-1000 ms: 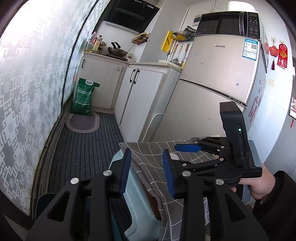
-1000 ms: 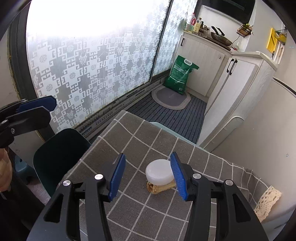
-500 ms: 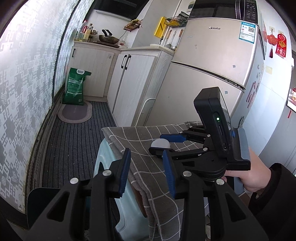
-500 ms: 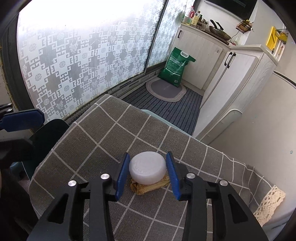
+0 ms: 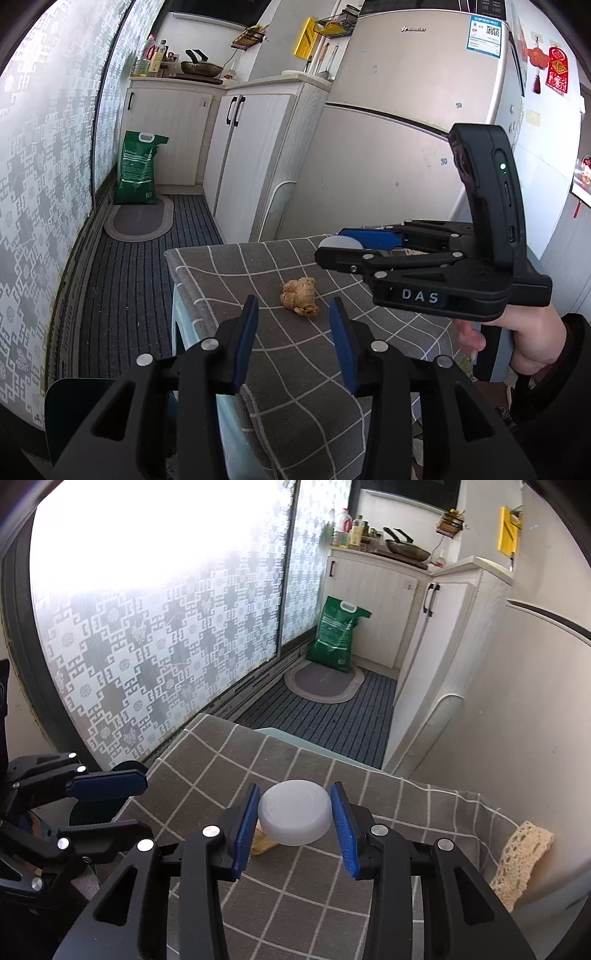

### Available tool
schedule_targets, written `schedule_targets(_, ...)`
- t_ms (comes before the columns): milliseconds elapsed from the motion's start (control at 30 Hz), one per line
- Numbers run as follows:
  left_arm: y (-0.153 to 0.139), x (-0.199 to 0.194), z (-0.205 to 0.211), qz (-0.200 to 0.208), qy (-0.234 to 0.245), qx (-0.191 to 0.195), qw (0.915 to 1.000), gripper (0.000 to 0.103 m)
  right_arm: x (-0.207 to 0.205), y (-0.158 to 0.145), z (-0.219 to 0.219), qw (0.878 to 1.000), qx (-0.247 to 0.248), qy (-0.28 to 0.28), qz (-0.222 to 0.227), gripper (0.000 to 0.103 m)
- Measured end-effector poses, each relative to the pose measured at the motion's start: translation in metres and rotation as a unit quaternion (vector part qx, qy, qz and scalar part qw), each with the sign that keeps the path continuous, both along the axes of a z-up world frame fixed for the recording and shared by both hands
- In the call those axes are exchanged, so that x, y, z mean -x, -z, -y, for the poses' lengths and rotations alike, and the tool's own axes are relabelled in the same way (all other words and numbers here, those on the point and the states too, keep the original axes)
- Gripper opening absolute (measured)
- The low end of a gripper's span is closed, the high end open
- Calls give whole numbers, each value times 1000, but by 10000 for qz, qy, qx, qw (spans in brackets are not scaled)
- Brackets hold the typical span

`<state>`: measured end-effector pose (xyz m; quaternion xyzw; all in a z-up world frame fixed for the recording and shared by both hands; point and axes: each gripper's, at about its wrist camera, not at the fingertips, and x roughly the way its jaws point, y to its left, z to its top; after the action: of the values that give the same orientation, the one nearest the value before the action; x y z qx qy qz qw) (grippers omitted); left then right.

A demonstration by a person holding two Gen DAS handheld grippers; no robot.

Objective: Collect trash
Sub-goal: 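Grasp the white jar with the right gripper while the left gripper grasps the brown root, then carry the white jar and brown root over the teal bin with both grippers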

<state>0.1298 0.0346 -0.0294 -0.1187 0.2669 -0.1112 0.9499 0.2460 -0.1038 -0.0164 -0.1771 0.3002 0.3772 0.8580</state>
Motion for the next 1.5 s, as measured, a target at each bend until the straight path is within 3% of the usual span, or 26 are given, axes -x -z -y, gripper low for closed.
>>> schedule_targets(433, 15, -54, 32, -791, 77, -728, 9942, 50, -7, 10, 61, 9995, -181, 232, -122, 40)
schedule_targets(900, 30, -91, 58, -1386, -84, -1764, 9745, 52, 10, 8, 93, 9992, -364, 74, -137, 40)
schedule_targets(1100, 32, -95, 56, -1442, -182, -1794, 9730, 52, 9, 12, 102, 9992, -364, 63, -180, 40)
schedule_targets(1233, 32, -96, 56, -1357, -171, -1798, 9741, 39, 10, 12, 104, 9991, -358, 65, -195, 40)
schedule_targets(1333, 31, -92, 61, -1284, -183, -1859, 9740, 36, 10, 12, 105, 9991, -367, 66, -189, 40)
schedule_targets(1500, 27, -88, 53, -1155, -222, -1533, 9812, 36, 10, 13, 104, 9991, -355, 76, -228, 40)
